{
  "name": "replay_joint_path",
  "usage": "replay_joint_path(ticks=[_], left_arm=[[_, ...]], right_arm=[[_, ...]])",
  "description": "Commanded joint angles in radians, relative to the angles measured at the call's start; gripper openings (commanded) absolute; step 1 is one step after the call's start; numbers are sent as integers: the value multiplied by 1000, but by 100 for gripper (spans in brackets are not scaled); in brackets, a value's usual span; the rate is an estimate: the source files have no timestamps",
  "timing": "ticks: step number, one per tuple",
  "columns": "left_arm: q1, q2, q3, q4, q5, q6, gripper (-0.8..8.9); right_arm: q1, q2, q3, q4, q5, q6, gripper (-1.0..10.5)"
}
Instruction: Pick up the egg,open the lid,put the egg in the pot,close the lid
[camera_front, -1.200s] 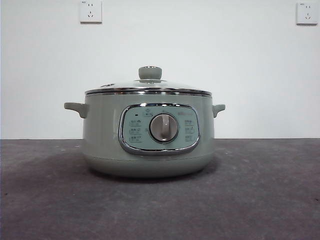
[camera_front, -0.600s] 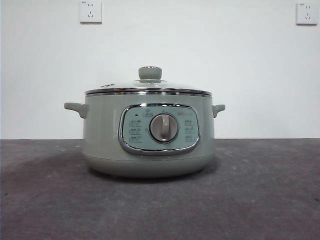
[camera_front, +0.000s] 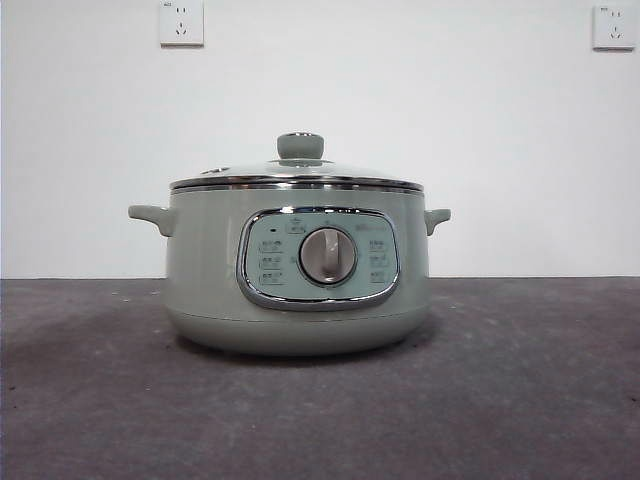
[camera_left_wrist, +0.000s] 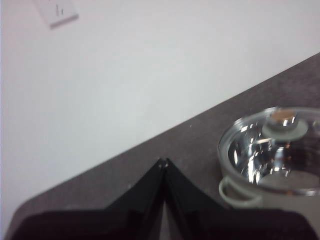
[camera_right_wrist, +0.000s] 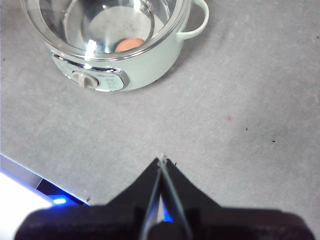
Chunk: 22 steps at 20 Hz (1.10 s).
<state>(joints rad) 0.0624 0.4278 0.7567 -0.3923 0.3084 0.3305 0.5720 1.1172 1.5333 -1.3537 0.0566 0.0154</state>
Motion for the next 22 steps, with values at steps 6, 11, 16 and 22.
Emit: replay_joint_path(ticks=[6, 11, 16, 22], left_arm=[[45, -312, -623, 291, -58, -264, 0], [46, -426, -743, 278, -135, -331, -1], [46, -421, -748, 236, -117, -338, 0], [46, -394, -748, 236, -119, -338, 0]], right_arm=[[3, 13, -6, -23, 4, 10, 0], [3, 13, -6, -23, 4, 10, 0], [3, 13, -6, -23, 5, 10, 0], [3, 13, -6, -23, 7, 10, 0]])
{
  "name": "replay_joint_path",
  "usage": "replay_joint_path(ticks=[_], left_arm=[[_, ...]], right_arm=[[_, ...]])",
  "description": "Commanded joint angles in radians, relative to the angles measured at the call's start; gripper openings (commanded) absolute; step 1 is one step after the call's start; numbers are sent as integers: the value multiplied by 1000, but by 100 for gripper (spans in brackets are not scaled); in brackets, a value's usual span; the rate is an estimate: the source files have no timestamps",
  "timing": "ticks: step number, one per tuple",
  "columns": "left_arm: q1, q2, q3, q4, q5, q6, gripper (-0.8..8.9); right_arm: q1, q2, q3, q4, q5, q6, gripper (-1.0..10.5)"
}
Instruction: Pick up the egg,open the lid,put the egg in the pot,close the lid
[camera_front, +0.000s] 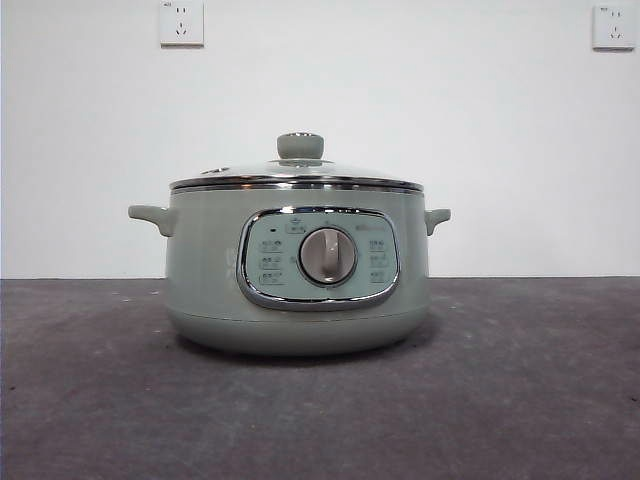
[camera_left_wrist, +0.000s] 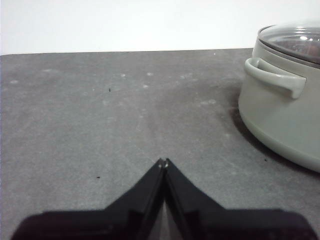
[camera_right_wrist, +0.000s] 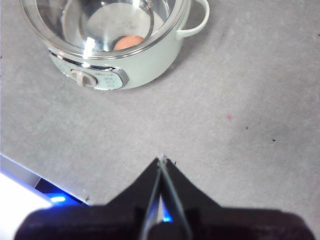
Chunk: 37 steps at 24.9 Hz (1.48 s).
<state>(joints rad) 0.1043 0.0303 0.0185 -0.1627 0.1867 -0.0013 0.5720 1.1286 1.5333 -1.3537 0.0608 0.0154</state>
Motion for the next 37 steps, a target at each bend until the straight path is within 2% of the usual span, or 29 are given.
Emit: replay_joint_path(ticks=[1, 6, 8, 10, 12, 15, 16, 19, 21, 28, 37], left_arm=[[4, 7, -10, 6, 3, -6, 0], [4, 30, -10, 6, 3, -6, 0], [4, 37, -10, 6, 3, -6, -1], [4, 40, -10, 6, 3, -6, -1], [4, 43, -10, 6, 3, -6, 0], [4, 47, -10, 6, 3, -6, 0], [4, 48, -10, 6, 3, -6, 0], [4, 49, -10, 6, 3, -6, -1], [4, 49, -10, 6, 3, -6, 0], [4, 49, -10, 6, 3, -6, 0], [4, 50, -10, 6, 3, -6, 0]], right_arm=[[3, 2, -6, -23, 3, 10, 0], [3, 2, -6, -23, 4, 5, 0], [0, 2, -6, -5, 37, -49, 0], [-40, -34, -13, 106, 100, -106, 0], [-110, -96, -42, 299, 66, -111, 0], [-271, -248, -204, 590, -86, -50, 0], [-322, -297, -272, 651, -109, -45, 0], [-485, -482, -531, 798, -113, -50, 0], [-553, -592, -680, 877, -112, -53, 0], [-657, -869, -1052, 1017, -109, -52, 0], [-671, -1076, -1365, 1026, -106, -17, 0]])
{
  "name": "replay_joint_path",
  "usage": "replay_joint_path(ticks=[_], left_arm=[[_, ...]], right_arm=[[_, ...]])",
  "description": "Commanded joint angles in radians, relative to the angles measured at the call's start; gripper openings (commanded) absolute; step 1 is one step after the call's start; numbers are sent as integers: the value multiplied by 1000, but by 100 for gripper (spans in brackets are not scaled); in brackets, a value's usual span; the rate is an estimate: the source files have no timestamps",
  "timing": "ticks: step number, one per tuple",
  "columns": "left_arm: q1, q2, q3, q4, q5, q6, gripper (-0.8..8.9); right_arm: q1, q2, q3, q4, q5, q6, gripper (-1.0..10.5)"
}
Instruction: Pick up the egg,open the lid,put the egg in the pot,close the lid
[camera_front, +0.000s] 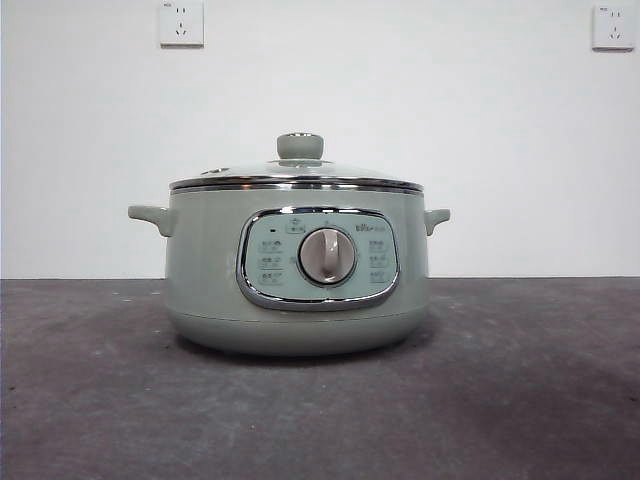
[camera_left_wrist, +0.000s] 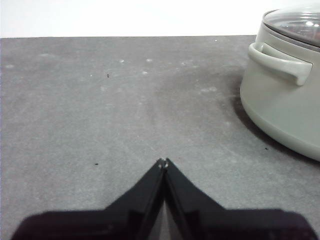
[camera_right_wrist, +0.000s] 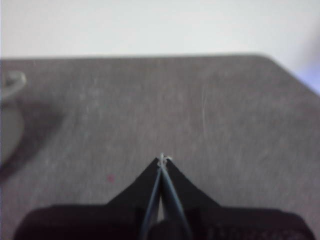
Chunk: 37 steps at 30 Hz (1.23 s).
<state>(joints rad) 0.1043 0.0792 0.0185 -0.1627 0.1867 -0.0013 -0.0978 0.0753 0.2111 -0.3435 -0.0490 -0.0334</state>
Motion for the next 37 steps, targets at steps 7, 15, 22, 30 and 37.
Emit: replay_joint_path(ticks=[7, 15, 22, 30, 37], left_arm=[[4, 1, -10, 6, 3, -6, -1], [4, 4, -10, 6, 3, -6, -1], [4, 4, -10, 6, 3, -6, 0], [4, 4, -10, 6, 3, -6, 0], [4, 4, -10, 6, 3, -6, 0]], right_arm=[[-1, -67, -151, 26, 3, 56, 0], [-1, -68, -155, 40, 1, 57, 0], [-2, -67, -154, 37, 4, 56, 0], [-1, -67, -154, 37, 4, 56, 0], [-1, -67, -154, 37, 4, 56, 0]])
